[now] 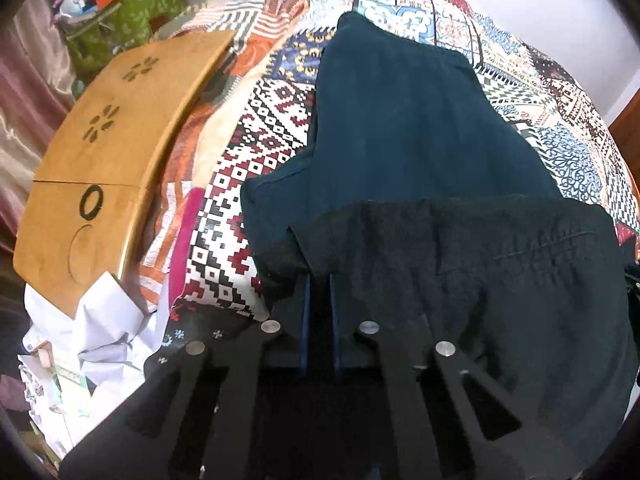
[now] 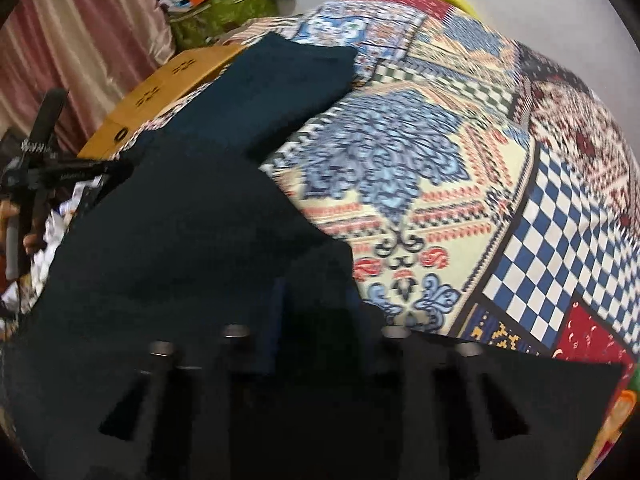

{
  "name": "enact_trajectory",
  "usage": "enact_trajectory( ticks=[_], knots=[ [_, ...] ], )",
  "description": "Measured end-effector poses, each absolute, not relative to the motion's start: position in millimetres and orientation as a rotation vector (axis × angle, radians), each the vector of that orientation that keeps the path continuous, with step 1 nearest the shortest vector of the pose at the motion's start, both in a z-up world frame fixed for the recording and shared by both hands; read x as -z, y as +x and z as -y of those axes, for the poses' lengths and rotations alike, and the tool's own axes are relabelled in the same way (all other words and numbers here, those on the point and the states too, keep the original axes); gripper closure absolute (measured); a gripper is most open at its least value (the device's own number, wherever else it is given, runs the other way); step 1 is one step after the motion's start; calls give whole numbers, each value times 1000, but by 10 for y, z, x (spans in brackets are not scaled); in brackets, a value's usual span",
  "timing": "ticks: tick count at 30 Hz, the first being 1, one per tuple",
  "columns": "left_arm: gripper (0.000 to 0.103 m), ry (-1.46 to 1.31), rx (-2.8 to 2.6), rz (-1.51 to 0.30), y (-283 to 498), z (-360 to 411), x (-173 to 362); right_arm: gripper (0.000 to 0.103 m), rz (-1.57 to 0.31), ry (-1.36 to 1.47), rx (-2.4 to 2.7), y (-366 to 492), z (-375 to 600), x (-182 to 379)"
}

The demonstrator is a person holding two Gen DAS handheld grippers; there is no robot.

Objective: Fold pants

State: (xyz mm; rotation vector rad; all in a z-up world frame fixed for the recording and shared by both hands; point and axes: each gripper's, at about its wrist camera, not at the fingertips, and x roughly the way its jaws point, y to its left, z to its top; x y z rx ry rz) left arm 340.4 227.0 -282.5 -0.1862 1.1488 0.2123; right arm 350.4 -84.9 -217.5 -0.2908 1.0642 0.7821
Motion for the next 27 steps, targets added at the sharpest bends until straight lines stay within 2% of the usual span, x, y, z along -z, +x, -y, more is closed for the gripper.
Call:
enact_trajectory(
  ticks=[1,6,17,27],
  knots=[
    [96,-181,-204,-1143,3385,-2252,2798,96,-1049,-323,-772,3448,819,2151],
    [98,-155,-199,-1078,3201,-2159,2549,98,-937,-420,-704,3172,811,1997],
    [98,-104,-220,-900,2492,-1871,1854,98,-818,-325,-678,2634,1036,1429],
    [98,-30,-257,-825,1695,-1694,1595,98,-780,-234,-664,1951,1260,1260]
  ],
)
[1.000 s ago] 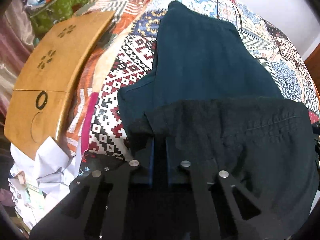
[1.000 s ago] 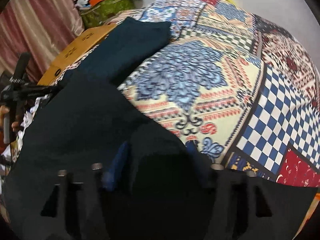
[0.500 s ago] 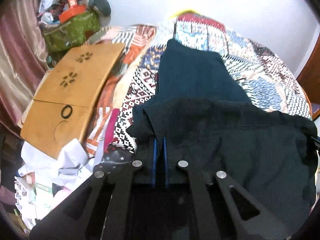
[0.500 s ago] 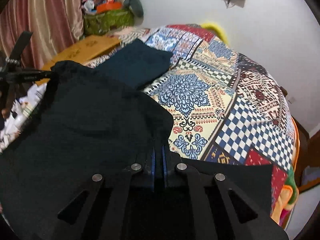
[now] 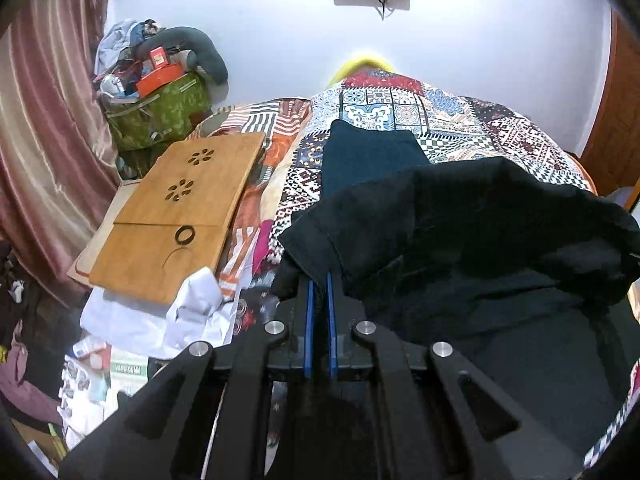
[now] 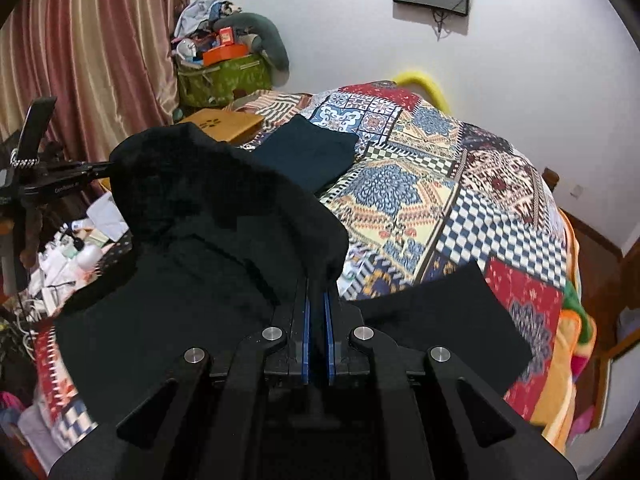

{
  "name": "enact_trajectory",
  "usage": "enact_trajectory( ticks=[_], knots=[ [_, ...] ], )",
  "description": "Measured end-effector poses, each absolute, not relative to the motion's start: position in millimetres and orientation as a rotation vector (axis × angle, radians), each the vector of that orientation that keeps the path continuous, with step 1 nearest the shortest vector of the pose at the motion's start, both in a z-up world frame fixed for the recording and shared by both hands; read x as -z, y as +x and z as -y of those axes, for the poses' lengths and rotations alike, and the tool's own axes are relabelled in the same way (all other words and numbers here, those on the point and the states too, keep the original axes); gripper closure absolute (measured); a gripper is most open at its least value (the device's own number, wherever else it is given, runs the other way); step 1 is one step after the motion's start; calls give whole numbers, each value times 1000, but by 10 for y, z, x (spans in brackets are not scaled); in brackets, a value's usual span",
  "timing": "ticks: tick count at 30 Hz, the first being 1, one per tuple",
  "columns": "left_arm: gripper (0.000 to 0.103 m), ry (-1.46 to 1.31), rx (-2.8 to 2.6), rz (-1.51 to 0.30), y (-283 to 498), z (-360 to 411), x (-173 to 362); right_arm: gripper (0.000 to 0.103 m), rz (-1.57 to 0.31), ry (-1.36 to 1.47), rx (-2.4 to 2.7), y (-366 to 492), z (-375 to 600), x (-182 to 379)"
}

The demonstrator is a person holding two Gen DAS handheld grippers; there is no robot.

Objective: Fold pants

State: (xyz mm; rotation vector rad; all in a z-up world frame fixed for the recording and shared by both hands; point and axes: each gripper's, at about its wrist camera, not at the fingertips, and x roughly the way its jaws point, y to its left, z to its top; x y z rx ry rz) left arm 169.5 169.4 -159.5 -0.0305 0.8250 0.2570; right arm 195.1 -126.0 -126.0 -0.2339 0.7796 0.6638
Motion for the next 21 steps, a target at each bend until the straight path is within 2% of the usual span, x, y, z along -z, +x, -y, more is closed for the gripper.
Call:
enact_trajectory(
  ticks=[10,16,21],
  knots=[
    [98,-12,-271,-794,1012,-1580,1735,97,-800,-143,-647,1468,1425,1377],
    [97,-67,-249,-845,776,-1704,1854,93,-832,-84,-638,1300,1542,1416],
    [97,-94,-276,-807,581,-1784,1735,93,-827,-19,-581,1293,1724,1353]
  ],
)
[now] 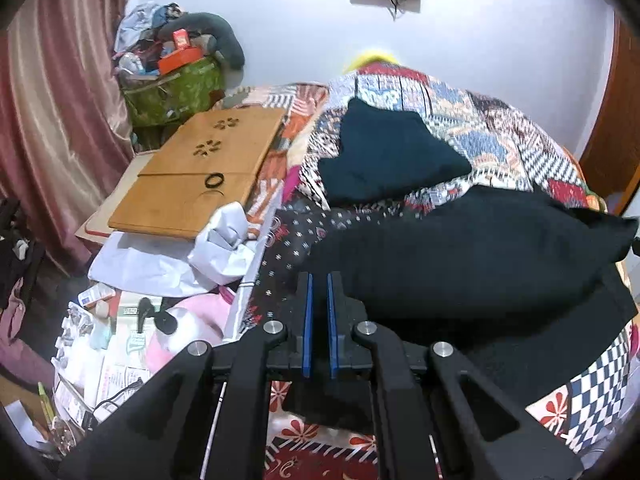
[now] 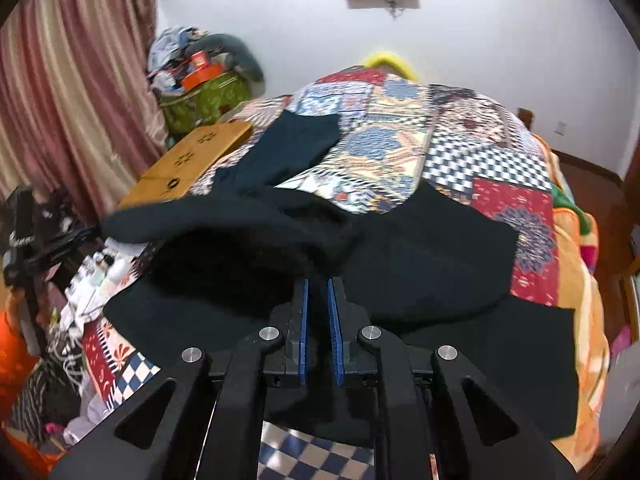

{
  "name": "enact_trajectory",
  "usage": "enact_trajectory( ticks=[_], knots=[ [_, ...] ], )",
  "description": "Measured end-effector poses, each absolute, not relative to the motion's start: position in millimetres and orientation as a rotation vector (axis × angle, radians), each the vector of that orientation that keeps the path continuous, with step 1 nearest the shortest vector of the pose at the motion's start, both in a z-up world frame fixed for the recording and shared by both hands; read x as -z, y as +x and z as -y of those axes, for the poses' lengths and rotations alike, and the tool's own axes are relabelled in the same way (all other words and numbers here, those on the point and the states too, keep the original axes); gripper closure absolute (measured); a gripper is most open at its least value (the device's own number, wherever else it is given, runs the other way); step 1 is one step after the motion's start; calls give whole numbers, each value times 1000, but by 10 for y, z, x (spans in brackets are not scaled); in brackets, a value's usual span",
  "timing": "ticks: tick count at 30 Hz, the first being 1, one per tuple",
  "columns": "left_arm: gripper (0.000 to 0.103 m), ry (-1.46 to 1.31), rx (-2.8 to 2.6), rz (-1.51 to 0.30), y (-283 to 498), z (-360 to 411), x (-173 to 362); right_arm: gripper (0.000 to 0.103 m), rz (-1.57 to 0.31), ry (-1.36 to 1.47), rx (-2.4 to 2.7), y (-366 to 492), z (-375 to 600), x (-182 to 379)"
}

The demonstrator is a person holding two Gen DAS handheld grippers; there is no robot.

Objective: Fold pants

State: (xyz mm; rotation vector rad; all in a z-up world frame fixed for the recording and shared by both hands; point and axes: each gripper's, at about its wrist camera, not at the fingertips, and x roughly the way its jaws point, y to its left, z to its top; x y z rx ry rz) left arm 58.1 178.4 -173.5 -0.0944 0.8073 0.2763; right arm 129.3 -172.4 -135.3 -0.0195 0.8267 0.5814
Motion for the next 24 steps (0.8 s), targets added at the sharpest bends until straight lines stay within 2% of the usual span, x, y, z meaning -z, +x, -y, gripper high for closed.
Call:
enact_trajectory(
  ticks=[2,4,6,10,12,14,18,20,22,24],
  knots=[
    [97,-87,-266,-788,537,-1772,1652,93,-825,-12,-548,1308,1795,1315],
    [97,-81,-248,-775,565,-1719,1562,88,-812,-10,-526,1321,1849,1274],
    [97,-77,-228,-779,632,-1670,1520,72,-794,-23,-498,1352,1892,1224],
    [94,-45,-182,-801,840,-1510,1502,57,-757,-57,-452,1440,1927,1157],
    [88,-23,-155,-828,1004,-1408,1523,50,-757,-83,-447,1520,1906,1146],
    [78,-12,-144,-848,1170,-1323,1553,47,-759,-105,-444,1614,1886,1156],
    [65,23,-145,-861,1456,-1197,1609,46,-793,-130,-458,1882,1853,1234],
    [50,58,-139,-857,1607,-1121,1632,46,-823,-115,-456,2056,1866,1309],
    [41,77,-123,-855,1758,-1062,1647,46,-859,-106,-439,2249,1864,1401],
    [36,79,-98,-866,1931,-1023,1694,46,-889,-105,-433,2472,1859,1502]
  ],
)
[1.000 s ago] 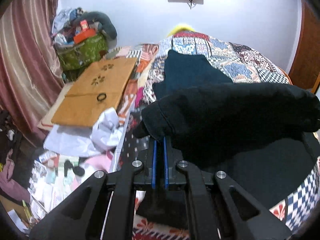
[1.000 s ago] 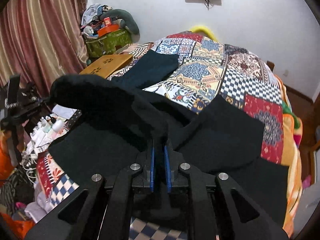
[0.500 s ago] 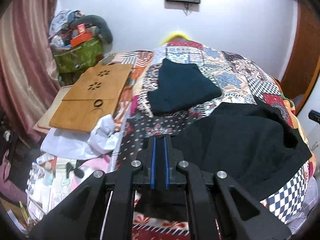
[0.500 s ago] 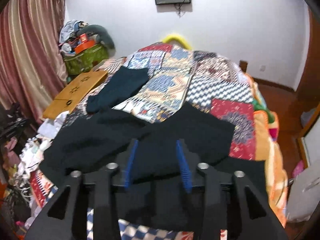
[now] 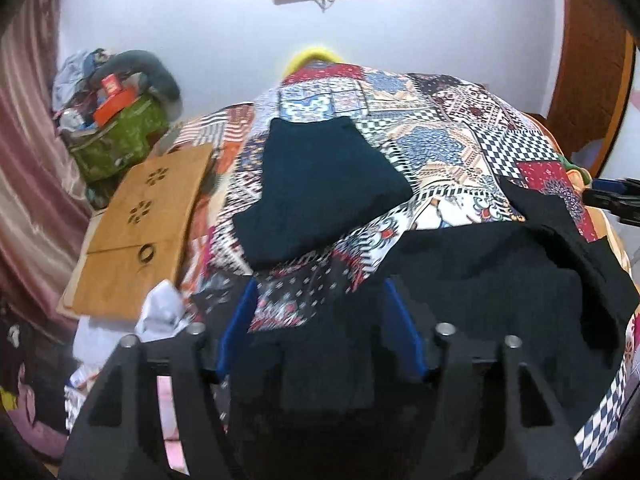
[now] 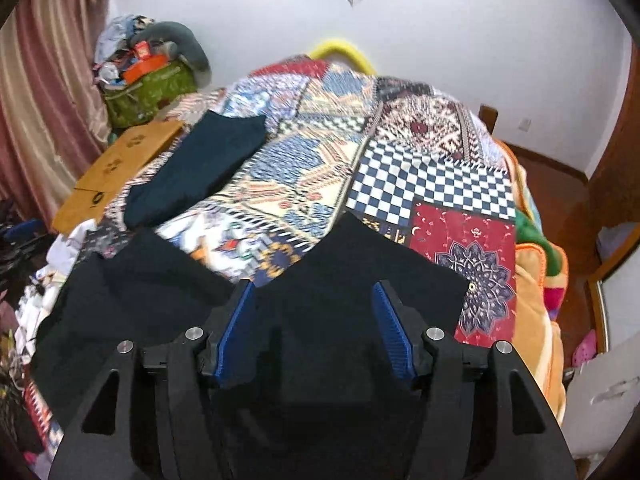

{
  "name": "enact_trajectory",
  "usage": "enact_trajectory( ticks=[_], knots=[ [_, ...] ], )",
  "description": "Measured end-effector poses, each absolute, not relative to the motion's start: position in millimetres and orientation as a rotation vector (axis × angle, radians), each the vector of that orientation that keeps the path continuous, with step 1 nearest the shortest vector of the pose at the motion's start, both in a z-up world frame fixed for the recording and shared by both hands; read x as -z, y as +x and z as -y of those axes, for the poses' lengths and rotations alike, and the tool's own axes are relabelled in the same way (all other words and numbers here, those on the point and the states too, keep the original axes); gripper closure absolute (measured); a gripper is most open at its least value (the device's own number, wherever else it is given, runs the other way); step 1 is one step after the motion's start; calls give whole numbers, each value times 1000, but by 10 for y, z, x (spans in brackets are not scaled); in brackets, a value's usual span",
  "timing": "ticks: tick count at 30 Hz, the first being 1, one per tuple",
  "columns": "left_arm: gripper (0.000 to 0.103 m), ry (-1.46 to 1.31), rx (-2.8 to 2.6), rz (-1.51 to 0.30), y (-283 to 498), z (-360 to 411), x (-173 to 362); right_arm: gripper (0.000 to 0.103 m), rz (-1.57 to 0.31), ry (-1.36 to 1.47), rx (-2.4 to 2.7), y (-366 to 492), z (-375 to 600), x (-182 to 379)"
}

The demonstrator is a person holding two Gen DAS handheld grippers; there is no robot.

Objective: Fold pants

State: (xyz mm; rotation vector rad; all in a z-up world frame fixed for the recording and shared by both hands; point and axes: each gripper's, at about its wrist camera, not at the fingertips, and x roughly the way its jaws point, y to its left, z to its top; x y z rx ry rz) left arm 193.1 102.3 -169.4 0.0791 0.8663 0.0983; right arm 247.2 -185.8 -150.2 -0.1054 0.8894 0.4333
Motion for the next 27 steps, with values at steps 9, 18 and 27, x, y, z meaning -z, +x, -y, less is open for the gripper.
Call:
enact_trajectory(
  ticks=[9,18,27],
  knots=[
    [34,29,-104,-977,2564,-1092,2071,46,-1033,-73,-426,3438,1709,2010],
    [34,58,-84,-1052,2672,-1038,2352,47,-1158,-2,-440,3786,1684,2506],
    [34,115,-61,-1017,2549,-788,2182,91,-1156,-37,-380,3551,1738,2372]
  ],
)
